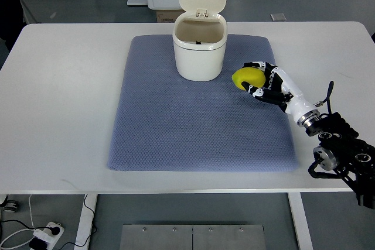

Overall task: Put lemon in trash with right hand
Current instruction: 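Lift the lemon with the right hand and carry it toward the bin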

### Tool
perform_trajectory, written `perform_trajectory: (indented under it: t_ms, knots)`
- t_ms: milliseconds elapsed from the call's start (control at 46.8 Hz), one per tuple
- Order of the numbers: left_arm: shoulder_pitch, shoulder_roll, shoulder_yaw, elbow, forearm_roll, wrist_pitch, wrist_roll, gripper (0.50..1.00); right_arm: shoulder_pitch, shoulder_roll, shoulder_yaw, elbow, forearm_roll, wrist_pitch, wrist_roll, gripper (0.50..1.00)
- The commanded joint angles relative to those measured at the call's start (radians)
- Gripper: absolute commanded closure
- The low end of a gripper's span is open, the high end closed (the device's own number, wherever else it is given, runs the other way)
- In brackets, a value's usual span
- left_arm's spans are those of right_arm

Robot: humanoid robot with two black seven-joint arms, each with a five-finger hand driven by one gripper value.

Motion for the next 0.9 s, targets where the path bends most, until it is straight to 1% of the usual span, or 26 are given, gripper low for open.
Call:
perform_trajectory:
  t_ms: [0,192,342,470,598,726,876]
  knots:
    - [0.000,0.000,0.000,0.000,0.000,0.000,0.000,0.500,0.013,-0.004,0.002,0.000,0.000,-0.001,0.000,1.000]
    - [0.000,0.000,0.000,0.000,0.000,0.000,0.000,0.500,0.079,-0.030,0.002,0.000,0.002,-0.003,0.000,1.000]
    - [0.000,0.000,0.000,0.000,0.000,0.000,0.000,0.500,0.137,-0.050,-0.005,-0.002,0.002,-0.003,-0.048,1.000]
    - [0.000,0.000,0.000,0.000,0.000,0.000,0.000,0.500,0.181,-0.055,-0.012,-0.006,0.000,-0.003,-0.076,1.000]
    - [0.000,0.000,0.000,0.000,0.000,0.000,0.000,0.500,0.238,-0.059,-0.078,-0.025,0.000,-0.003,-0.089,1.000]
    - [0.000,0.000,0.000,0.000,0.000,0.000,0.000,0.500,0.289,-0.068,-0.138,-0.025,0.000,-0.003,-0.092,1.000]
    - [0.000,0.000,0.000,0.000,0.000,0.000,0.000,0.500,0.338,-0.082,-0.181,-0.025,0.002,-0.009,-0.111,1.000]
